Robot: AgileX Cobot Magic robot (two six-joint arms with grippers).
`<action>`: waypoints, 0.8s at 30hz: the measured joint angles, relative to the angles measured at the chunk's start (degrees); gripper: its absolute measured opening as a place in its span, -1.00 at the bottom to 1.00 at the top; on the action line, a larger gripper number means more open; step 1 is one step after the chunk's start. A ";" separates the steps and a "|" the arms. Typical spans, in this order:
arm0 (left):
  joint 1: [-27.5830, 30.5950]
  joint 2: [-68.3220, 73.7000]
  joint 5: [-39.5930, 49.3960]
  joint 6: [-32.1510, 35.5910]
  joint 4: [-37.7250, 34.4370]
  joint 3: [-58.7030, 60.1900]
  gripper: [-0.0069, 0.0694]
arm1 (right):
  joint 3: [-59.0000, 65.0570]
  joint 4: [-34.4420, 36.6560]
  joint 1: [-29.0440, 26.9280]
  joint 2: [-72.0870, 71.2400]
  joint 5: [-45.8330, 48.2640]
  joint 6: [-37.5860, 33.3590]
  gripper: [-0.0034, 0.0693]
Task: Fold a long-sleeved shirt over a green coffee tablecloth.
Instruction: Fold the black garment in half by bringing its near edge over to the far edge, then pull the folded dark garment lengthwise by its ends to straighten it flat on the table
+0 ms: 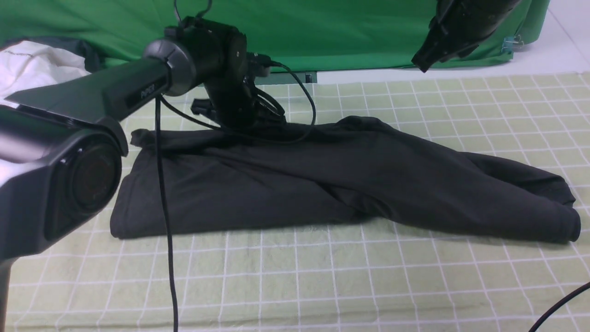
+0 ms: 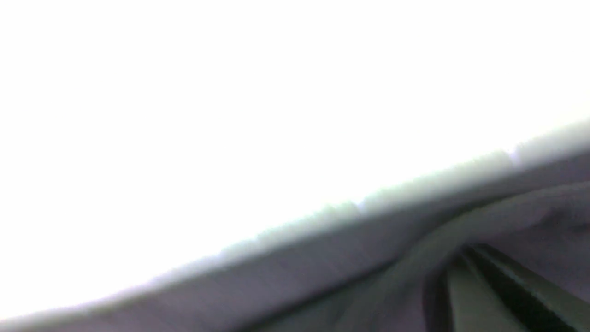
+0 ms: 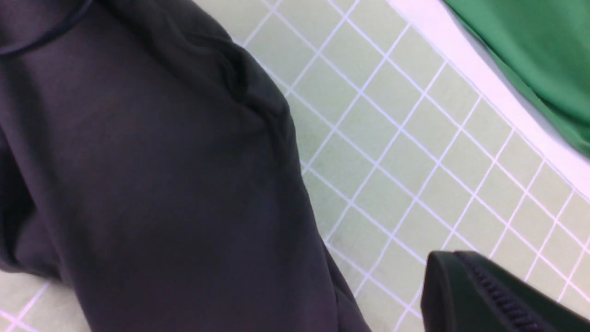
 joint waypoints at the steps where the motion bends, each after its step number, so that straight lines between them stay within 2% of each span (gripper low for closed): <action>1: 0.06 0.29 -0.61 -1.08 1.70 -1.09 -0.79 | 0.00 0.00 0.00 -0.48 0.79 0.00 -0.92; 5: 0.12 0.50 1.74 -1.84 2.95 -5.56 -0.79 | 0.00 -0.05 -0.22 -1.42 5.07 0.00 -0.92; 10: 0.06 -0.68 11.58 1.29 2.05 -10.68 -0.79 | 1.89 2.19 -3.68 -2.64 7.82 0.00 -0.92; 13: 0.06 -4.00 17.72 3.01 -0.54 -10.80 -0.79 | 5.97 7.47 -9.75 -3.80 8.21 -0.16 -0.92; 18: -0.36 -11.00 18.30 7.05 -9.20 -6.02 -0.79 | 13.35 14.79 -17.38 -4.07 8.26 -1.90 -0.91; 21: -1.27 -14.65 17.38 7.88 -12.10 0.29 -0.79 | 17.74 16.33 -19.93 -3.94 7.07 -3.96 -0.77; 24: -2.13 -16.25 16.14 8.19 -13.09 9.32 -0.79 | 20.34 16.93 -21.02 -2.29 3.69 -4.88 -0.44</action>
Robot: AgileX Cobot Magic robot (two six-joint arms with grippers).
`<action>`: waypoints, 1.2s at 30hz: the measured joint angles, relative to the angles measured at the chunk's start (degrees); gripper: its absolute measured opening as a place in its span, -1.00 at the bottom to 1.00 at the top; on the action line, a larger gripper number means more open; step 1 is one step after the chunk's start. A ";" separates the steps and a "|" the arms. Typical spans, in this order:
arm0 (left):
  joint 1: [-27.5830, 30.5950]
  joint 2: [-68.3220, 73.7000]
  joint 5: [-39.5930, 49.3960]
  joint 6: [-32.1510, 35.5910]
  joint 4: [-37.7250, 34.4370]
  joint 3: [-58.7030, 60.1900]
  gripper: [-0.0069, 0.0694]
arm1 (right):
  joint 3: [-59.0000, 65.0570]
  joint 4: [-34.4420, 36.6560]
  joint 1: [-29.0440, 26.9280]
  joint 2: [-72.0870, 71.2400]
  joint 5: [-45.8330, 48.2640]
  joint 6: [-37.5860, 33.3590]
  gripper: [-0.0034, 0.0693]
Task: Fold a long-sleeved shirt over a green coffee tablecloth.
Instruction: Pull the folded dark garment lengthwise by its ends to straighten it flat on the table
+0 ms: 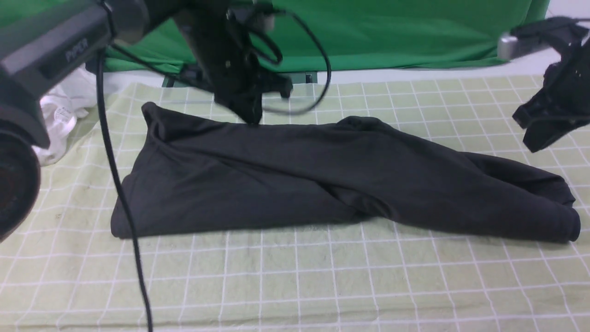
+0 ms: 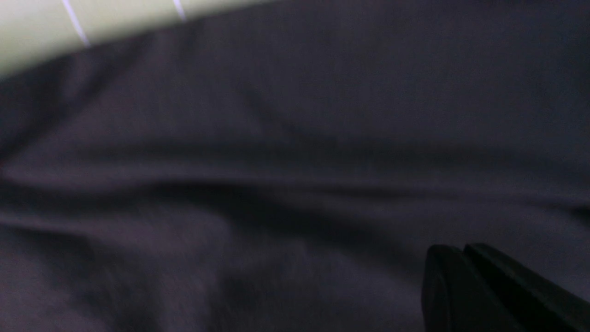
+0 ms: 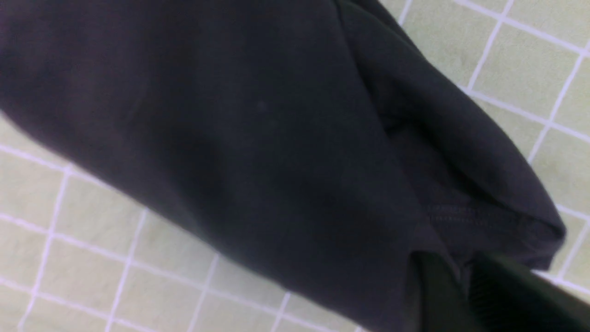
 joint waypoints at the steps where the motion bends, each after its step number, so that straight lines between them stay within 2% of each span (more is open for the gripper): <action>1: -0.08 -0.06 -0.35 0.00 -0.05 1.50 -0.79 | 0.09 0.00 -0.06 0.31 -0.24 -0.08 -0.38; 5: -0.14 0.05 -4.18 0.05 -0.11 9.54 -0.79 | 0.23 0.13 -0.13 4.15 -2.79 -1.09 -0.16; 10: -0.14 0.05 -8.30 0.10 0.30 15.90 -0.79 | 0.23 0.50 -0.13 8.39 -4.47 -1.15 -0.11; 14: -0.14 0.05 -9.70 0.17 0.41 17.05 -0.79 | 0.23 0.56 -0.19 11.26 -4.53 -1.15 -0.05; 16: -0.14 0.05 -10.23 0.17 0.41 17.05 -0.79 | 0.23 0.68 -0.19 12.67 -4.48 -1.15 0.07; 20: -0.14 0.05 -10.49 0.17 0.54 17.05 -0.79 | 0.23 0.68 -0.19 14.06 -4.30 -1.17 0.15; 23: -0.14 0.05 -10.74 0.22 0.61 17.05 -0.79 | 0.23 0.68 -0.19 14.67 -4.25 -1.28 -0.01; 26: -0.14 0.05 -11.05 0.23 0.61 17.05 -0.79 | 0.23 0.62 -0.19 15.15 -4.29 -1.83 -0.38; 27: -0.14 0.05 -11.10 0.23 0.66 17.05 -0.79 | 0.23 0.42 -0.19 15.22 -4.45 -2.26 -0.58; 30: -0.14 0.05 -11.10 0.23 0.66 17.12 -0.79 | 0.23 0.35 -0.23 15.22 -4.71 -2.52 -0.82; 36: -0.14 0.05 -11.10 0.23 0.72 17.16 -0.79 | 0.23 0.34 -0.23 11.22 -4.58 -2.14 -0.85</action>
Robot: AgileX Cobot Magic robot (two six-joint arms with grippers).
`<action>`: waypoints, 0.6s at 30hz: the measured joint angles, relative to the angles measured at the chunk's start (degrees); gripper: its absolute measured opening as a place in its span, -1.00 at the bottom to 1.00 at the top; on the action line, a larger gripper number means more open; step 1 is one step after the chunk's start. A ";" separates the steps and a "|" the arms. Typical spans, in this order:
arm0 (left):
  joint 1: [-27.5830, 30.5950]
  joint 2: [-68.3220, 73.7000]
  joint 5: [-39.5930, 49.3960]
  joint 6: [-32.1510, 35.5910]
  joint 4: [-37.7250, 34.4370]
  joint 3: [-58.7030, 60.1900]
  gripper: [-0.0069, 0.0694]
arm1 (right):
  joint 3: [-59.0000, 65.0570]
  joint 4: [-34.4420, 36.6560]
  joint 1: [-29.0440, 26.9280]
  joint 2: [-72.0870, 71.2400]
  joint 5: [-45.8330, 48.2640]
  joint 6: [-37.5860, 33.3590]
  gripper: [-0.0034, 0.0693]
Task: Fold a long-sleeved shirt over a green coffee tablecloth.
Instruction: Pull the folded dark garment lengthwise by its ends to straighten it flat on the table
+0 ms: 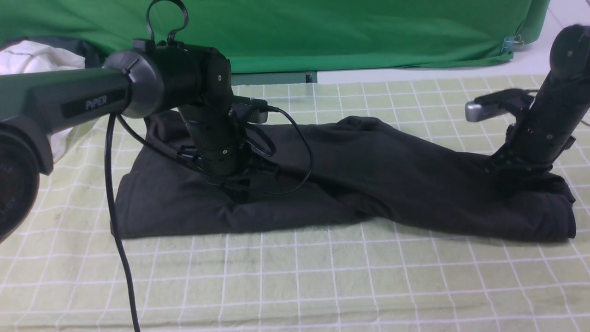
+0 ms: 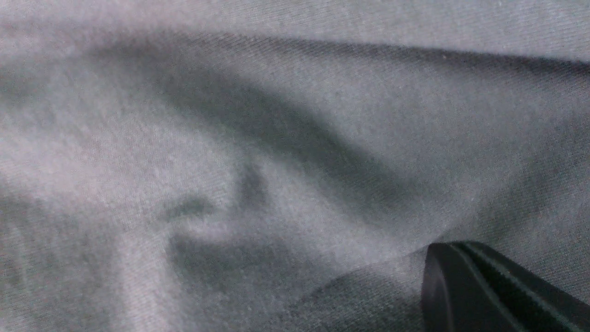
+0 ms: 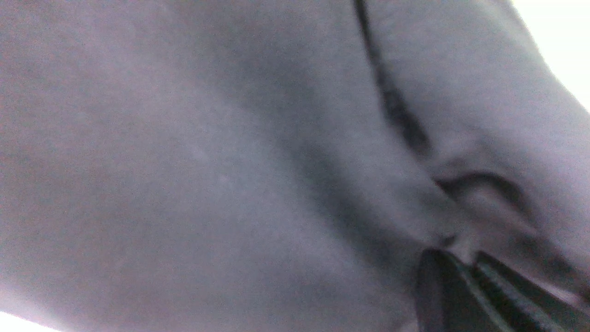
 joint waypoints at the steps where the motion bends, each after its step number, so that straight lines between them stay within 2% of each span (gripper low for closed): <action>1: 0.00 0.00 0.00 0.00 0.00 0.00 -0.79 | 0.00 0.00 0.00 0.00 0.00 0.00 -0.85; 7: 0.00 0.00 0.00 0.00 0.05 0.00 -0.79 | -0.72 -3.35 0.00 -4.87 -1.18 1.10 -0.85; 13: 0.00 0.00 0.00 0.00 0.05 0.07 -0.79 | -1.11 -6.33 -0.12 -3.12 -2.97 1.20 -0.85; 18: 0.00 0.00 0.00 0.00 0.04 0.07 -0.79 | -1.11 -8.02 -2.30 -0.04 -8.03 1.17 -0.85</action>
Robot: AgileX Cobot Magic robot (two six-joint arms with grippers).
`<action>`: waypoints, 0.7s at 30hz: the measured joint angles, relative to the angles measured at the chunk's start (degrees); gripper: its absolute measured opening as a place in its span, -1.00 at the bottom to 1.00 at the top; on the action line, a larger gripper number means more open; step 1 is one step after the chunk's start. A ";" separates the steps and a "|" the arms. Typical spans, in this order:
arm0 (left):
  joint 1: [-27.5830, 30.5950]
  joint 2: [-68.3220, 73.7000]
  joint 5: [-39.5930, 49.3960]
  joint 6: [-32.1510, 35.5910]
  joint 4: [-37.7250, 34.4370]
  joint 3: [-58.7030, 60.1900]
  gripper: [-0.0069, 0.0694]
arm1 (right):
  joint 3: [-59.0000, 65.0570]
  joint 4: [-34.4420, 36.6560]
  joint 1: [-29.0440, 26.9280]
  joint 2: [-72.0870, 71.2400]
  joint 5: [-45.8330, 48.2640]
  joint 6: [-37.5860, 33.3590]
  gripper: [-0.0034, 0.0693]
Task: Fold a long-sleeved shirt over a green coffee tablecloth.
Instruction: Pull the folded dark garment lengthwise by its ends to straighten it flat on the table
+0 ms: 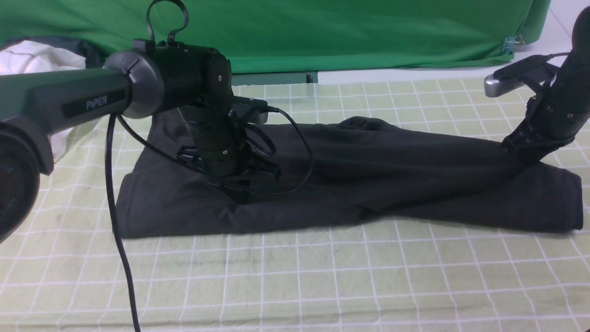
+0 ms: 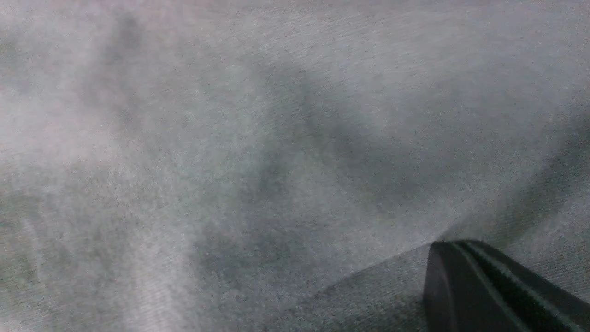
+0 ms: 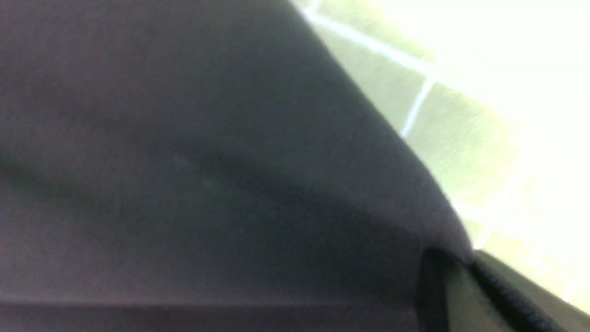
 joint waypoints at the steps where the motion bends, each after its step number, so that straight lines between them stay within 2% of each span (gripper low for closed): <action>1: 0.00 0.00 0.00 0.06 0.00 0.00 -0.79 | 0.00 -0.05 -0.23 0.30 -0.90 0.00 -0.85; 5: 0.00 0.00 0.05 0.15 0.00 0.00 -0.79 | 0.00 -0.51 -0.66 0.81 -5.47 0.56 -0.83; 7: 0.00 0.00 0.05 0.15 -0.06 0.00 -0.79 | 0.00 -0.65 -0.66 0.80 -6.93 2.05 -0.72; 10: 0.00 0.00 0.20 0.15 -0.12 0.00 -0.79 | 0.00 -1.35 -0.66 0.80 -7.86 4.16 -0.44; 11: 0.00 0.00 0.29 0.15 -0.12 0.00 -0.79 | 0.00 -1.66 -0.66 0.71 -7.93 4.71 -0.26; 12: 0.00 0.00 0.67 0.15 -0.24 0.00 -0.79 | 0.00 -2.02 -0.72 0.15 -7.03 5.37 0.11; 13: 0.00 0.00 0.79 0.15 -0.29 0.00 -0.79 | 0.00 -2.08 -0.76 -0.47 -5.92 6.14 0.24; 14: 0.00 0.00 0.86 0.15 -0.29 0.00 -0.79 | 0.00 -2.13 -0.78 -0.59 -5.62 6.31 0.24; 15: 0.00 -0.06 0.92 0.23 -0.29 0.00 -0.79 | 0.00 -2.65 -0.82 -2.01 -3.02 8.47 0.34; 17: 0.00 -0.33 0.98 0.23 -0.29 0.00 -0.79 | 0.00 -3.18 -0.82 -3.41 -0.44 10.06 0.35; 21: 0.00 -2.77 1.47 0.23 -0.29 0.32 -0.79 | -0.04 -5.83 -1.59 -6.47 6.44 11.60 -0.06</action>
